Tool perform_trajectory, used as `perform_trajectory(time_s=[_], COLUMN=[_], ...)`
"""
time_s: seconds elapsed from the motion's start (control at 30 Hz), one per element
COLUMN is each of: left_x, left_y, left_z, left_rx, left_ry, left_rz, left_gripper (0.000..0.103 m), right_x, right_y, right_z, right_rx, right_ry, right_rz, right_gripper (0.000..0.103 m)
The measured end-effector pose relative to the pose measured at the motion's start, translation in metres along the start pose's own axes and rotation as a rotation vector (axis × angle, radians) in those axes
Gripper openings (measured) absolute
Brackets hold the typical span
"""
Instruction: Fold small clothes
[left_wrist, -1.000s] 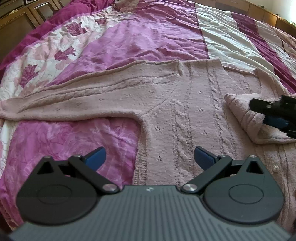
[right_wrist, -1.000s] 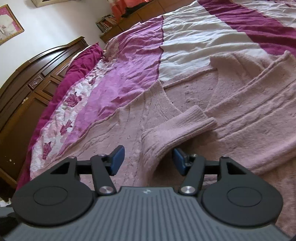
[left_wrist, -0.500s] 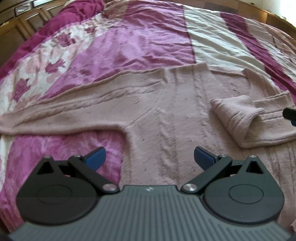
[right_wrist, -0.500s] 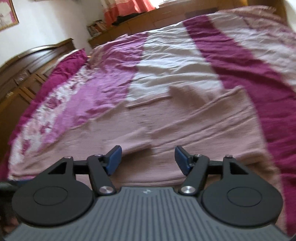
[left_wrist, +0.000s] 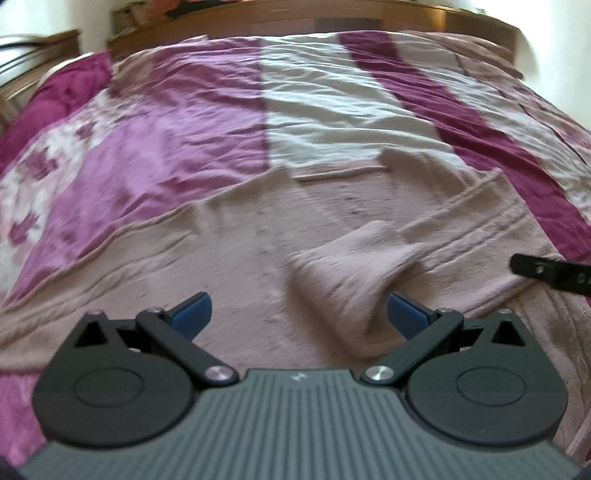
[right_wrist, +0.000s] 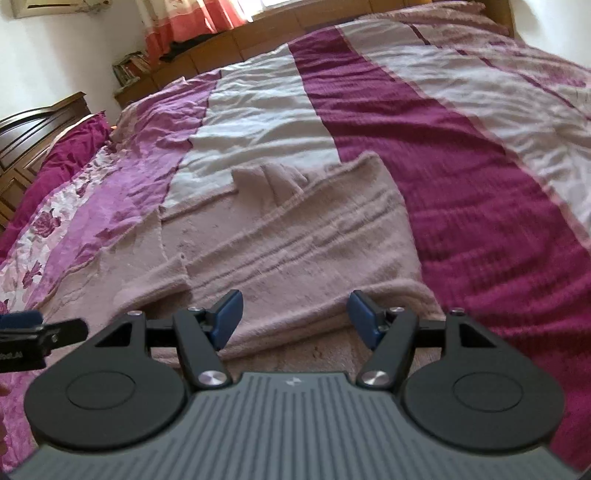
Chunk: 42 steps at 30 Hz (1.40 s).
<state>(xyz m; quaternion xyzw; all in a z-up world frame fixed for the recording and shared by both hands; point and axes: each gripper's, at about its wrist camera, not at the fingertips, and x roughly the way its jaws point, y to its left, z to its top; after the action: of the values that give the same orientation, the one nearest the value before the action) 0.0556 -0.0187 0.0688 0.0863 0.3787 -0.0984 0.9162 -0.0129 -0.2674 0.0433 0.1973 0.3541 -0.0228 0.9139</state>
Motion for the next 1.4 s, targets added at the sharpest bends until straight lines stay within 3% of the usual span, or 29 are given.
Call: perform_trajectory(time_s=[0.2,0.33,0.4,0.43,0.47,0.53,0.73,0.97,1.13,1.33,1.4], left_x=[0.028,0.046,0.054,0.057,0.058,0.058,0.041,0.032,0.024,0.012,0.01], left_y=[-0.031,-0.048,-0.053,-0.054,-0.054,-0.047,-0.007,0.044,0.075,0.102,0.11], left_z=[0.003,0.004,0.004,0.004,0.003,0.003,0.0,-0.024,-0.042,-0.052,-0.051], left_rx=[0.063,0.098,0.112,0.118,0.119,0.091,-0.07,-0.237,-0.349,-0.434,-0.453], left_ry=[-0.028,-0.043,-0.043,-0.044,-0.047,-0.049,-0.096,-0.045,-0.021,-0.046,-0.062], left_rz=[-0.028,-0.016,-0.006,-0.004,-0.008,-0.02,-0.01,-0.003,-0.05,-0.058,-0.062], left_gripper=[0.103,0.088,0.076,0.06,0.034,0.015,0.012,0.015,0.031,0.034,0.04], right_x=[0.01,0.013,0.014,0.015,0.015,0.016,0.017,0.018,0.02,0.02,0.021], right_y=[-0.003,-0.001,0.0,0.0,0.001,0.001,-0.001,0.001,0.005,0.007,0.008], right_z=[-0.009,-0.012,-0.013,-0.014,-0.015,-0.016,-0.016,-0.018,-0.02,-0.022,-0.022], right_rx=[0.018,0.006,-0.003,-0.009,-0.013,-0.019,-0.018,-0.038,-0.059,-0.082,-0.083], right_ry=[0.01,0.009,0.008,0.008,0.007,0.007,0.005,0.004,0.002,-0.001,-0.001], right_rz=[0.006,0.01,0.01,0.01,0.01,0.011,0.015,0.006,0.001,-0.005,-0.006], right_gripper=[0.074,0.077,0.077,0.078,0.078,0.079,0.079,0.081,0.083,0.083,0.084])
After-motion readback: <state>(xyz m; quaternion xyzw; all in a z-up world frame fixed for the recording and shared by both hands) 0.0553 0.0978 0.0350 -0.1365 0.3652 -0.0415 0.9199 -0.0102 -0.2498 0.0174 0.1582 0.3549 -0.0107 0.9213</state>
